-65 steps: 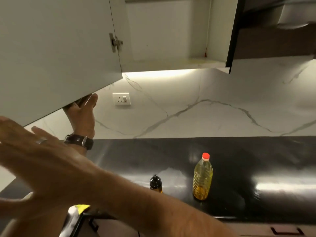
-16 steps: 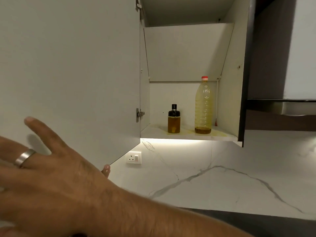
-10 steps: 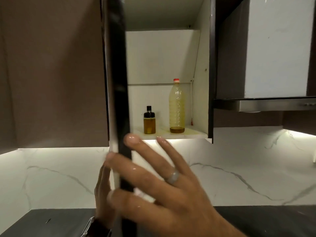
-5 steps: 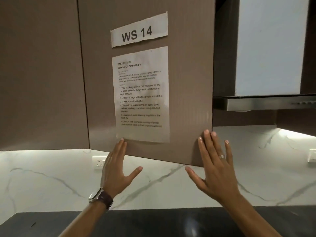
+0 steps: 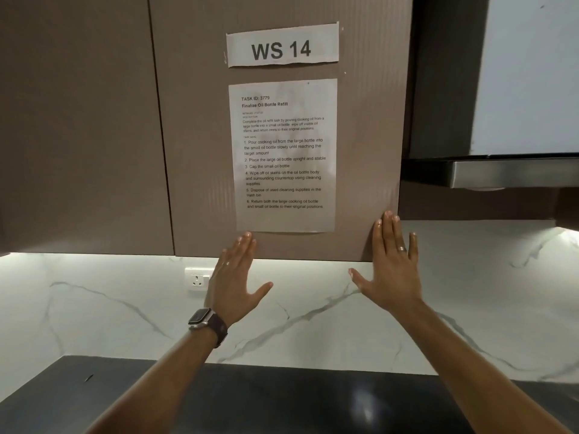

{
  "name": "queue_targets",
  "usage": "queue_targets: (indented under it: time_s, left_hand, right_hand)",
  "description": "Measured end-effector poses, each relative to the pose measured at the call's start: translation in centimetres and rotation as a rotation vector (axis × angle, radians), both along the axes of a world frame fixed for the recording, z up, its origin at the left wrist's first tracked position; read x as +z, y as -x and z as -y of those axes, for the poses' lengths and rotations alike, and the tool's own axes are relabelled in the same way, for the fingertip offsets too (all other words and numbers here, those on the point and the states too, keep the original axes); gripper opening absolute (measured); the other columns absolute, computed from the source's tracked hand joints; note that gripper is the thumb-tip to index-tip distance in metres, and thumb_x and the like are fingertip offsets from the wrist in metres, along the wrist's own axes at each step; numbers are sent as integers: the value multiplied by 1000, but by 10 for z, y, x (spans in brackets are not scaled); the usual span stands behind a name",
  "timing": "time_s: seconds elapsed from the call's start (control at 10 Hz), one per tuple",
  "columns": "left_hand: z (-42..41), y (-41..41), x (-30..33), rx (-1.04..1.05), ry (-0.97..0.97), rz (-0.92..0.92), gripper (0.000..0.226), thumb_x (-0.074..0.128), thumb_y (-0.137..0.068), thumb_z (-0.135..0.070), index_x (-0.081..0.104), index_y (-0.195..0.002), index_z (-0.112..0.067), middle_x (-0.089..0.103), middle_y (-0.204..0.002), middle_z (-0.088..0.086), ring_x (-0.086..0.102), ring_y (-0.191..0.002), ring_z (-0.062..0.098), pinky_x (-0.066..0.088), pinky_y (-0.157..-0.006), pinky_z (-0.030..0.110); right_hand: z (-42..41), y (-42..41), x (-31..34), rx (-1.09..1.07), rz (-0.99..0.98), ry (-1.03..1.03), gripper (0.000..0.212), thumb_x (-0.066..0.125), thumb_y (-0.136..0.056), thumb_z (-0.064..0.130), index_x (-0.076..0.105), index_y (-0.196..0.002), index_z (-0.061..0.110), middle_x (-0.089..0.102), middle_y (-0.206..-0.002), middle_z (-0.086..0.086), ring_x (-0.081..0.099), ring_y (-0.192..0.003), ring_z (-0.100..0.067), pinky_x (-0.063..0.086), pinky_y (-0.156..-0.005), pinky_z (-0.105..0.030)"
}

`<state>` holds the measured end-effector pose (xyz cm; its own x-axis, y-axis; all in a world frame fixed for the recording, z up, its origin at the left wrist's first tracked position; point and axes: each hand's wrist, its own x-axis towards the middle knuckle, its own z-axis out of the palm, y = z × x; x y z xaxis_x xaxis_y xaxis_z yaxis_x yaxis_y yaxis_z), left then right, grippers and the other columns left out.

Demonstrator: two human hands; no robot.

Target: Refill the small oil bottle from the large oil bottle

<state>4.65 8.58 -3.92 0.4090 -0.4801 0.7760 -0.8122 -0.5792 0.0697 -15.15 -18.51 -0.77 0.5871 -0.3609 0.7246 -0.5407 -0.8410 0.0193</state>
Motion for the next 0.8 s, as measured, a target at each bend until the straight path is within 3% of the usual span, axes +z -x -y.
queue_targets:
  time_s: [0.2,0.6,0.7,0.8]
  left_hand:
    - [2,-10,-2,24,-24,20,98,70,-90,-54,22,-164,-14,10,-173,-2,11,-160,16,21,-129,46]
    - [3,-9,1,1,-38,-12,101,69,-90,-56,16,-165,-13,5,-173,-1,5,-161,17,17,-130,46]
    - [-3,-3,-5,27,-54,-27,101,66,-90,-62,18,-165,-13,11,-173,2,11,-160,18,16,-130,44]
    - [-13,19,-79,-72,-18,-53,91,69,-88,-57,38,-158,-8,36,-165,9,35,-153,23,29,-125,45]
  right_hand:
    - [9,-15,-4,-1,33,25,122,56,-85,78,-4,-164,7,-20,-171,-12,-19,-158,-31,-6,-128,-56]
    - [4,-12,-6,1,-35,-7,130,58,-84,78,-25,-158,11,-32,-168,-10,-24,-157,-29,-2,-129,-55]
    - [-1,-2,-20,-1,-67,-54,127,58,-84,77,-20,-161,14,-28,-170,-8,-21,-158,-26,-9,-127,-56]
    - [-31,7,-110,110,-148,-112,112,51,-88,75,-2,-165,13,-16,-173,-6,-13,-160,-20,-13,-126,-53]
